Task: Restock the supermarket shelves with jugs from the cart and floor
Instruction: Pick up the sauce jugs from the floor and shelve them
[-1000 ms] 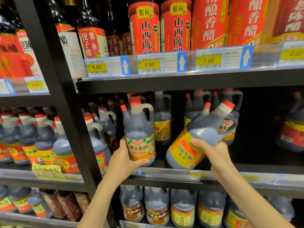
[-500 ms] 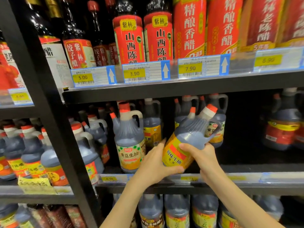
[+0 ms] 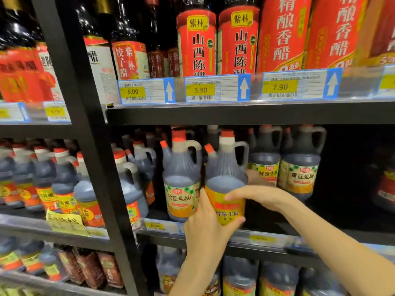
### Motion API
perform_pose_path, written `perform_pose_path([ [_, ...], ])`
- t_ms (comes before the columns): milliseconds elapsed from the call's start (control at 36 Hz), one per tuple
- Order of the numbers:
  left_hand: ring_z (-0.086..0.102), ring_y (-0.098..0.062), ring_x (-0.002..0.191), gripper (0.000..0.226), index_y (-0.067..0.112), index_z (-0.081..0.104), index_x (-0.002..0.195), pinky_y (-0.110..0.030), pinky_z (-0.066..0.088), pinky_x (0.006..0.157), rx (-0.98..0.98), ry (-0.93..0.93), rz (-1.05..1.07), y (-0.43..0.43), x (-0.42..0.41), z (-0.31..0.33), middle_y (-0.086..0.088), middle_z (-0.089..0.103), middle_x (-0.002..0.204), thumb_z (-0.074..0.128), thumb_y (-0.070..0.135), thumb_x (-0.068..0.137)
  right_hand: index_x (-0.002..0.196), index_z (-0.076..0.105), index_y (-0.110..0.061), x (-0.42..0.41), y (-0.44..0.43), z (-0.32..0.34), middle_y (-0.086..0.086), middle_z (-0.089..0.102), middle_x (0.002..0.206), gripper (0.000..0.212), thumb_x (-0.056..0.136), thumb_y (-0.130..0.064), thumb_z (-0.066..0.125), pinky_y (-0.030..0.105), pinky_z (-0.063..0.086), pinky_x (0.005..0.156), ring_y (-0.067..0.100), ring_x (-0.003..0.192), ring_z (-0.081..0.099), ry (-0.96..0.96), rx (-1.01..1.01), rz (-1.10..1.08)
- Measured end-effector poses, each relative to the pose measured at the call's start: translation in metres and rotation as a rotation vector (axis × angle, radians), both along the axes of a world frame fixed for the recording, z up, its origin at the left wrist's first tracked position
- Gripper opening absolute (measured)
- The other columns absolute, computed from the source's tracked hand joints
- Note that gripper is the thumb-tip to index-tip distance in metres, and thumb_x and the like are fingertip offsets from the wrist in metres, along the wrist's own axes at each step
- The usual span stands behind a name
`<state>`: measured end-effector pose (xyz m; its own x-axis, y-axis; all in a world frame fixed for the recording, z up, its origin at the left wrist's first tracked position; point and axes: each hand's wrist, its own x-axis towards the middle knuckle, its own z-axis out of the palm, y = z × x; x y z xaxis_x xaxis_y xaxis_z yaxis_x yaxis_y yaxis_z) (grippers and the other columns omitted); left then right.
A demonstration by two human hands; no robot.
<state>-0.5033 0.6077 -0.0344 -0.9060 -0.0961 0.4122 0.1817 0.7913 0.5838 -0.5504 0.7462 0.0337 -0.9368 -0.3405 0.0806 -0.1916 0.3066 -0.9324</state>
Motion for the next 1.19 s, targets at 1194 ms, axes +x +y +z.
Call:
perform_pose_path([
  [1194, 0.060, -0.020, 0.107, 0.054, 0.023, 0.045, 0.124, -0.032, 0.047, 0.080, -0.406, -0.109, -0.081, -0.031, 0.003, 0.021, 0.005, 0.066, 0.111, 0.046, 0.062, 0.087, 0.111, 0.066, -0.010, 0.013, 0.012, -0.041, -0.002, 0.072, 0.104, 0.067, 0.057, -0.046, 0.083, 0.026, 0.057, 0.082, 0.005, 0.094, 0.066, 0.364, 0.301, -0.207],
])
